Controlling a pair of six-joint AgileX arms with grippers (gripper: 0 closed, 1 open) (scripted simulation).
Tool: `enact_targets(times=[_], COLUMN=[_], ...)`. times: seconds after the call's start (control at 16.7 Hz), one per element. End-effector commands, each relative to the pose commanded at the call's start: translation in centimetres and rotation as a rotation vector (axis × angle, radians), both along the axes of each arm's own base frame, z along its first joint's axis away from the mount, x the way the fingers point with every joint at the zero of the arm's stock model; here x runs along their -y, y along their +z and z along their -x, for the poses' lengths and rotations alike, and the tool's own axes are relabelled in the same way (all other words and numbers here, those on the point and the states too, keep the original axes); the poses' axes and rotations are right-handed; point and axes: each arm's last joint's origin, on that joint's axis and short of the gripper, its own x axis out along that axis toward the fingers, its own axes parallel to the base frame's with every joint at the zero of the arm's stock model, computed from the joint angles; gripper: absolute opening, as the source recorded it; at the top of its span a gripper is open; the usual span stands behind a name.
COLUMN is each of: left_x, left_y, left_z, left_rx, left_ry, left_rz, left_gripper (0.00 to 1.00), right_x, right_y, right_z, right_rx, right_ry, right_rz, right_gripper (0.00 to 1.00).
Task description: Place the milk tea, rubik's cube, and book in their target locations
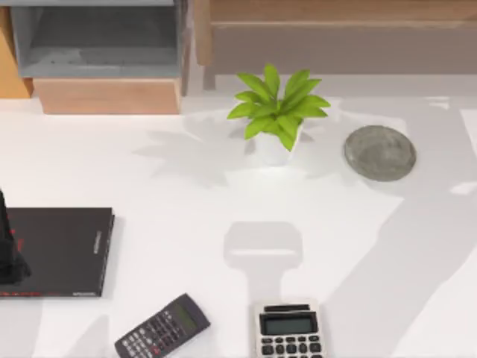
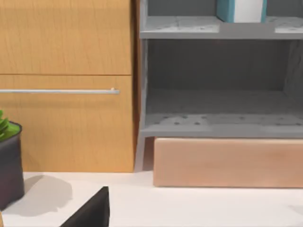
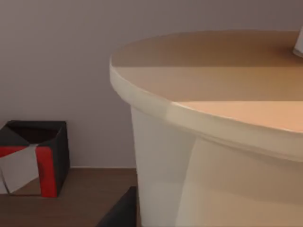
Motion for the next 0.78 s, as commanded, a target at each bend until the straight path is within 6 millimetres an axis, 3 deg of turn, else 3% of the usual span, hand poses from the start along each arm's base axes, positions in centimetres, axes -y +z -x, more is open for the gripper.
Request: enact_targets(times=[0.42,0.54,0.78], left_x=[0.0,0.0,0.0], left_y=[0.0,0.0,0.0], left_z=[0.0,0.0,0.0], left_rx=[0.0,0.0,0.0], left_ry=[0.0,0.0,0.0], left_rz=[0.0,0.0,0.0], left_gripper=[1.0,1.0,1.0], right_x=[-0.2,-1.6,-6.7], right_y=[0.1,0.2,0.9], right_z=[0.0,0.0,0.5], right_rx=[0.002,0.008,0.013], right_ry=[0.003,0.036,0.143], right_rz=[-0.002,-0.02,-0.085], right_gripper=[0.0,0.0,0.0])
